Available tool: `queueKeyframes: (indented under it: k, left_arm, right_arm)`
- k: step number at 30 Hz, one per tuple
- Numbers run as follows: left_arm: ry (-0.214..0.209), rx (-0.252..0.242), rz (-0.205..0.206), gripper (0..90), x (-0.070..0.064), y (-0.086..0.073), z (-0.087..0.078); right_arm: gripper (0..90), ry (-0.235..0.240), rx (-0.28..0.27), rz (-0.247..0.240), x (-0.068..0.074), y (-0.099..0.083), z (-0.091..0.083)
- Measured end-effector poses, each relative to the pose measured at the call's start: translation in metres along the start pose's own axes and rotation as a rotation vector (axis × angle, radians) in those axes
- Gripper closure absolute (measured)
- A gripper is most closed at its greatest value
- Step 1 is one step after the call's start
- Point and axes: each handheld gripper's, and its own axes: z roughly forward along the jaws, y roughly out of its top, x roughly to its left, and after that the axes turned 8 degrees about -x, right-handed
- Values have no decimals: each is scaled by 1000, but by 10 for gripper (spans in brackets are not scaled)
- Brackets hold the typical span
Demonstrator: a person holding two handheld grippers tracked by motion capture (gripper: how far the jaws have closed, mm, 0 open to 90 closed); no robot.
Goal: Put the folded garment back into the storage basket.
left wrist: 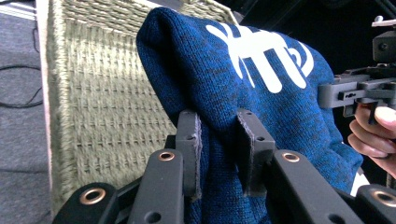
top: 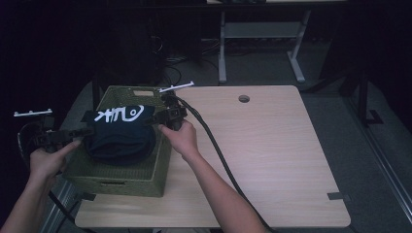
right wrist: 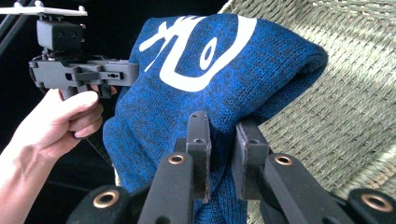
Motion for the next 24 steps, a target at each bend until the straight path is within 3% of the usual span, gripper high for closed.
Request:
queueKeyframes:
  k: [6,24]
  left_arm:
    - [18,20,-15,725,10,-4,6]
    - [65,86,-22,714,20,-6,29]
  right_arm:
    - [781,-14,14,12,-7,-4,9]
    - [778,-71,40,44,-27,-13,22]
